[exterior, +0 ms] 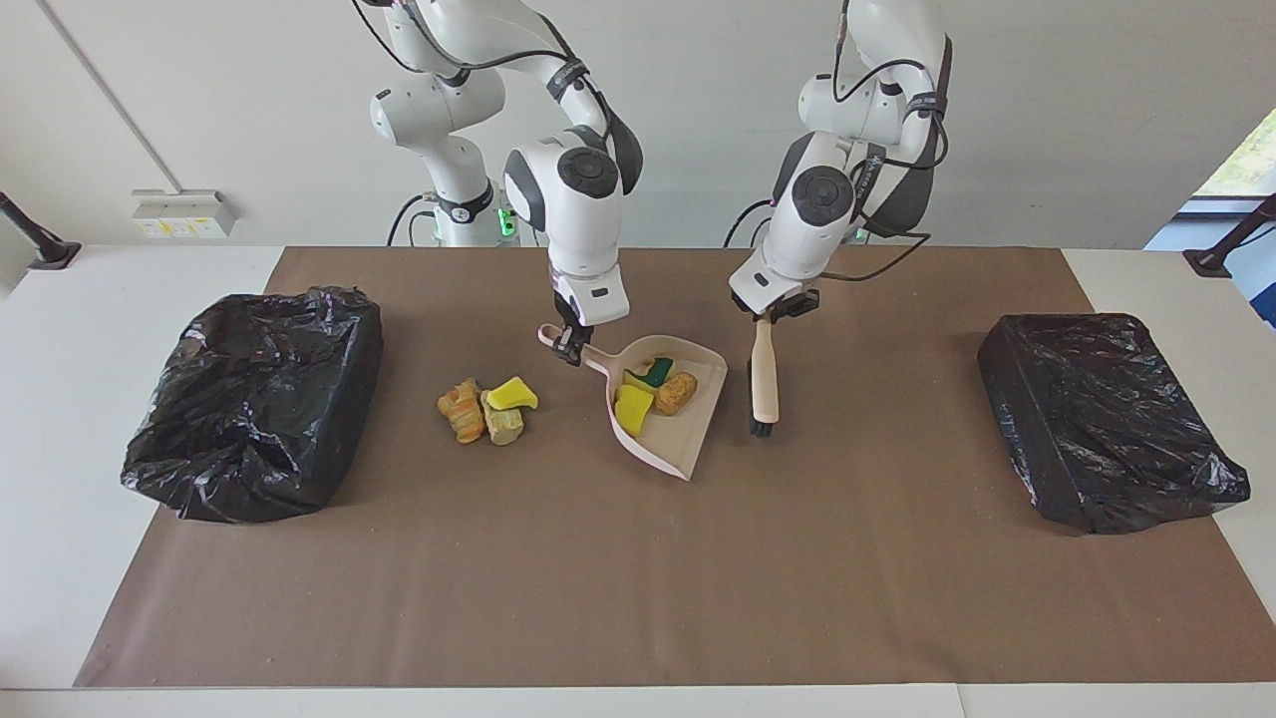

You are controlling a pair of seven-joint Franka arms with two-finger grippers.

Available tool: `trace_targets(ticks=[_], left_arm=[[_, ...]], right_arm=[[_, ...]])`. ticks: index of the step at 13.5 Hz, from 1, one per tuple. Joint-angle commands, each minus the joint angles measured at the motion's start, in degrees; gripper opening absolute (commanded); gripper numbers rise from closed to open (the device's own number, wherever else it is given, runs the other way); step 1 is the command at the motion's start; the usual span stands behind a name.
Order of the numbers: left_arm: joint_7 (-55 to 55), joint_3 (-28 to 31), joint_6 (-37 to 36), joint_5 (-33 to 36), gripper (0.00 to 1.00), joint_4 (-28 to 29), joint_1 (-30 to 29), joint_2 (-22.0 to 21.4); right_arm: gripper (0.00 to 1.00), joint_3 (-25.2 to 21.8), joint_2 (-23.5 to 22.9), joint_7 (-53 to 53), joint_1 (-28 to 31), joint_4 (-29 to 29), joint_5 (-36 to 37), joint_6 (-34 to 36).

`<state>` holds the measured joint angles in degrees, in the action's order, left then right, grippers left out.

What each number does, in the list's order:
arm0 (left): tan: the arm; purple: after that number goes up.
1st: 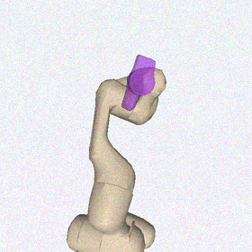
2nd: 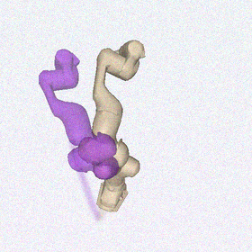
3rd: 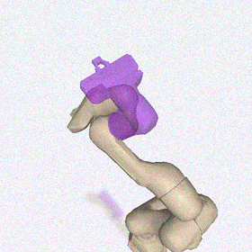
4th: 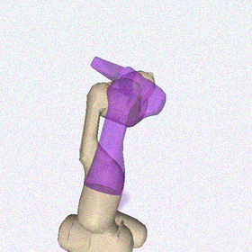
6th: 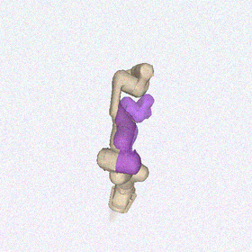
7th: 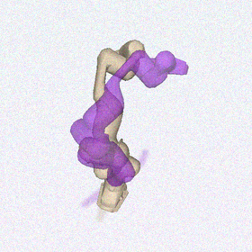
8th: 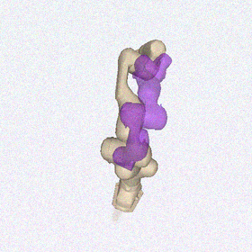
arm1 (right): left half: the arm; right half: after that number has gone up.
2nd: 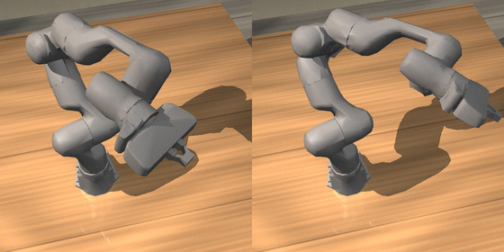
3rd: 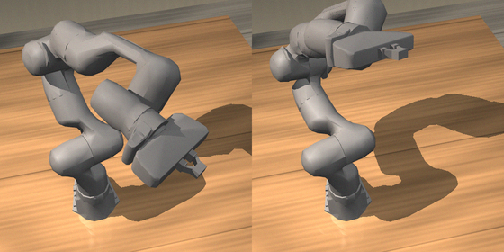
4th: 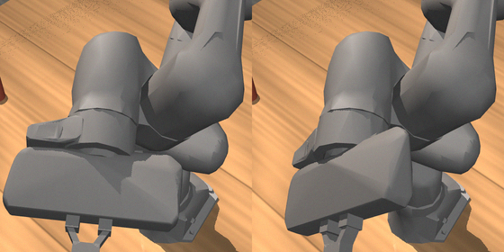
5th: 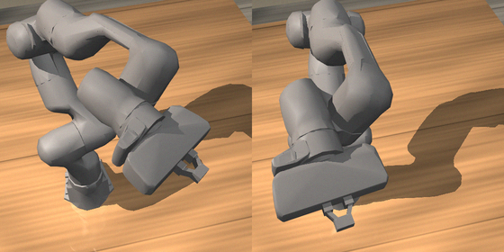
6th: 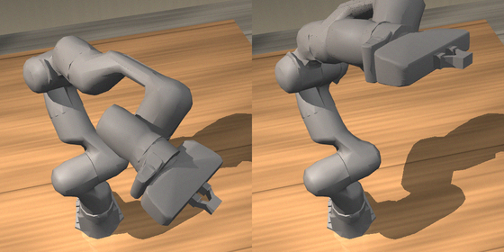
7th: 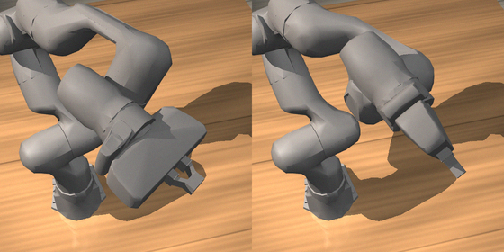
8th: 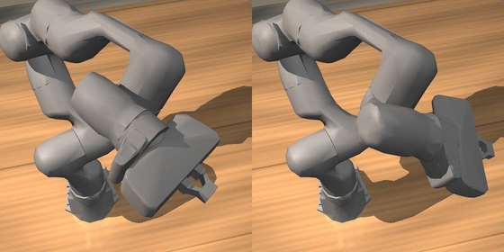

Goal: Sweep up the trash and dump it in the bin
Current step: 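Sweep the brown nugget into the dustpan with the left gripper's brush, then carry the dustpan to the black bag with the right gripper while the left withdraws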

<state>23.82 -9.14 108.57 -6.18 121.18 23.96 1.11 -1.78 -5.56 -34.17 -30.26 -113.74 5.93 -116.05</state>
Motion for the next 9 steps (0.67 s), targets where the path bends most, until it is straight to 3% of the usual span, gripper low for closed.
trace_targets(ticks=[1,5,7,9], left_arm=[[10.52,0.53,1.46,-0.76,0.0,3.0,4.68,-3.21],[14.5,0.35,5.59,-3.2,0.0,8.36,12.76,-6.73],[16.43,0.35,6.83,-7.25,0.0,9.77,16.27,-8.04],[24.04,0.44,9.01,-7.44,0.0,10.3,22.33,-6.65]], right_arm=[[0.0,0.38,6.86,-1.78,3.71,-0.69,-0.92,6.42],[0.0,-0.24,13.46,-7.82,11.26,0.18,-0.84,11.19],[0.0,-0.33,14.26,-13.79,16.61,2.45,0.22,14.68],[0.0,-0.42,14.44,-20.38,21.89,3.87,2.14,16.64]])
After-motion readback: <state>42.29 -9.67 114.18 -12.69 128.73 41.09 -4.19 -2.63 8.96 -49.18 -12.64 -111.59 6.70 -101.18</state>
